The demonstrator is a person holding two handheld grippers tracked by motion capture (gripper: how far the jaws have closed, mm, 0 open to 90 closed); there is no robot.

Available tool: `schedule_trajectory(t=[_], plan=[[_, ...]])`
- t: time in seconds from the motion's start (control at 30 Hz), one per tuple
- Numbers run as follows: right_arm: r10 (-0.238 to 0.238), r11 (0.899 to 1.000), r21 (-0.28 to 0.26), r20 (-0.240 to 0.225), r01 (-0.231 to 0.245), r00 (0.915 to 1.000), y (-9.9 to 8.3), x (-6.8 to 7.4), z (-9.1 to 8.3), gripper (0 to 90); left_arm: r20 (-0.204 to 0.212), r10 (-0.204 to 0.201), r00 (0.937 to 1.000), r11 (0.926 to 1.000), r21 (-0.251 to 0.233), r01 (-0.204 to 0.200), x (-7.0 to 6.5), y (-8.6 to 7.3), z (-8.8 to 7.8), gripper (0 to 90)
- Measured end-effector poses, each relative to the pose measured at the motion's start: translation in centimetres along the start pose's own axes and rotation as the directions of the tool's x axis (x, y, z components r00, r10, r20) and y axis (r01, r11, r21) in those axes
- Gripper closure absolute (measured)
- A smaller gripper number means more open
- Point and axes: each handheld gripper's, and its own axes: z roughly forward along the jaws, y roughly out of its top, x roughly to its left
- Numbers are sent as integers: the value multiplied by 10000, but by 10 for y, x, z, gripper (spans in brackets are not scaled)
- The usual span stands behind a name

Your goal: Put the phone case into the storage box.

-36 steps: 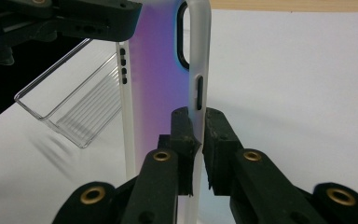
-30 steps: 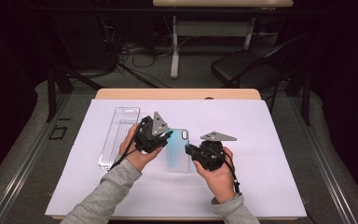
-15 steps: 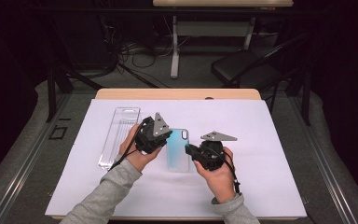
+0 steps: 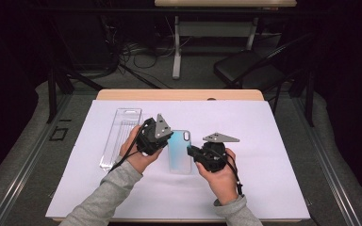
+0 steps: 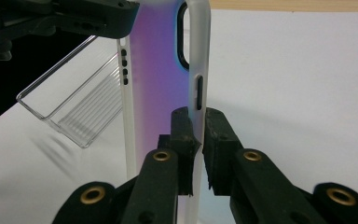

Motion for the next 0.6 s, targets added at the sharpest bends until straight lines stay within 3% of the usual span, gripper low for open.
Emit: schedule_trajectory(t=[0.6], plan=[[-3, 10000, -71, -55, 3, 10000, 0, 0, 0, 832, -153, 203, 9997, 9998, -55, -204, -2, 1, -3, 801]])
